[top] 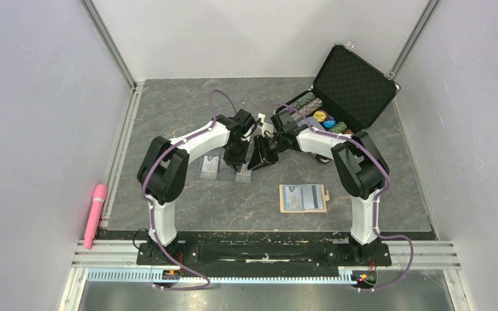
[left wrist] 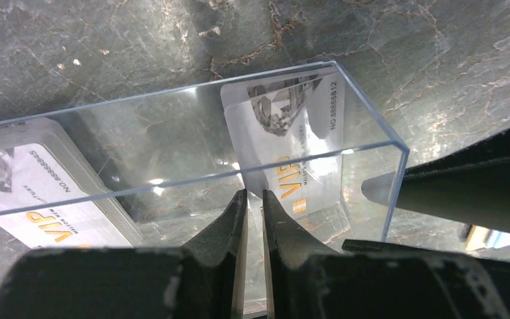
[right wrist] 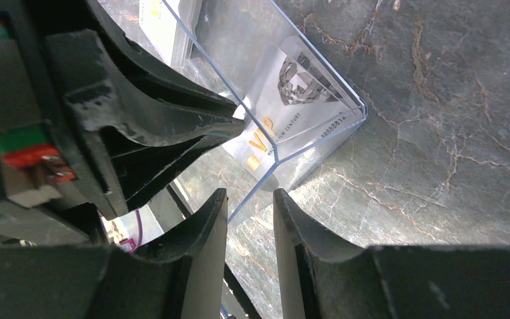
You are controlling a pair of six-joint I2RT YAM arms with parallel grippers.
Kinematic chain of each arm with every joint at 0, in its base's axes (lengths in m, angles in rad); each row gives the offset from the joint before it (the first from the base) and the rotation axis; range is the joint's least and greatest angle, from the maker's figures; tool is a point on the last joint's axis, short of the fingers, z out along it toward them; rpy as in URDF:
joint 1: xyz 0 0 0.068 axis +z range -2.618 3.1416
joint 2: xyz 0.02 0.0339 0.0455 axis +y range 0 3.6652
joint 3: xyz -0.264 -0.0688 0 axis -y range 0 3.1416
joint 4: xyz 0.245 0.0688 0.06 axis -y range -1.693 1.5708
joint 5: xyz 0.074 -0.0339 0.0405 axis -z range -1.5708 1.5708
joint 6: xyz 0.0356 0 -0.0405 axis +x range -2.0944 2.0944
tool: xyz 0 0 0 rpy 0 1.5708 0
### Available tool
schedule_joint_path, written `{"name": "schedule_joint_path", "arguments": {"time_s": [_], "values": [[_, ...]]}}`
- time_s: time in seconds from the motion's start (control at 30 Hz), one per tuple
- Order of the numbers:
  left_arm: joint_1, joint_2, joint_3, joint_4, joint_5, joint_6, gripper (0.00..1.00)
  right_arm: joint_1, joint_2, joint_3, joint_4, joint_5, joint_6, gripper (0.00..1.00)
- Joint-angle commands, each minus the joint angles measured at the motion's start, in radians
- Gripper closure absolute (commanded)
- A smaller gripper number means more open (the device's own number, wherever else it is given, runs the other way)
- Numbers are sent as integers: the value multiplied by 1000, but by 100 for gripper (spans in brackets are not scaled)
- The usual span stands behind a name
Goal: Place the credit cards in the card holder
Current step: Pick up the credit card from the storage box.
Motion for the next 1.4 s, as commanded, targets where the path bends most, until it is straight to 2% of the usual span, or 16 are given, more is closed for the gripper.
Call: {"name": "schedule_joint_path", "arguments": {"time_s": [0.0, 0.2, 0.53, 0.67, 0.83, 0.9, 1.03, 1.37], "values": [[-41, 51, 71, -31, -7, 66, 81, 7, 12, -19, 0, -14, -21, 69], [-58, 73, 75, -36, -42, 67, 82, 8, 12, -19, 1, -12, -20, 69], [-52, 6, 59, 47, 73, 27, 89, 7, 13, -16, -3, -11, -22, 69], [-31, -43, 24, 90, 101, -4, 97, 6, 15, -17, -5, -9, -25, 69], [-16, -72, 6, 95, 107, -14, 98, 6, 17, -17, -5, -11, -24, 70], [-11, -76, -2, 94, 87, -19, 98, 6, 17, -17, -6, -11, -26, 70], [14, -77, -35, 95, 65, -38, 77, 6, 17, -19, -6, -11, -25, 70], [50, -25, -63, 96, 60, -39, 76, 5, 18, -18, -10, -11, -29, 70]]}}
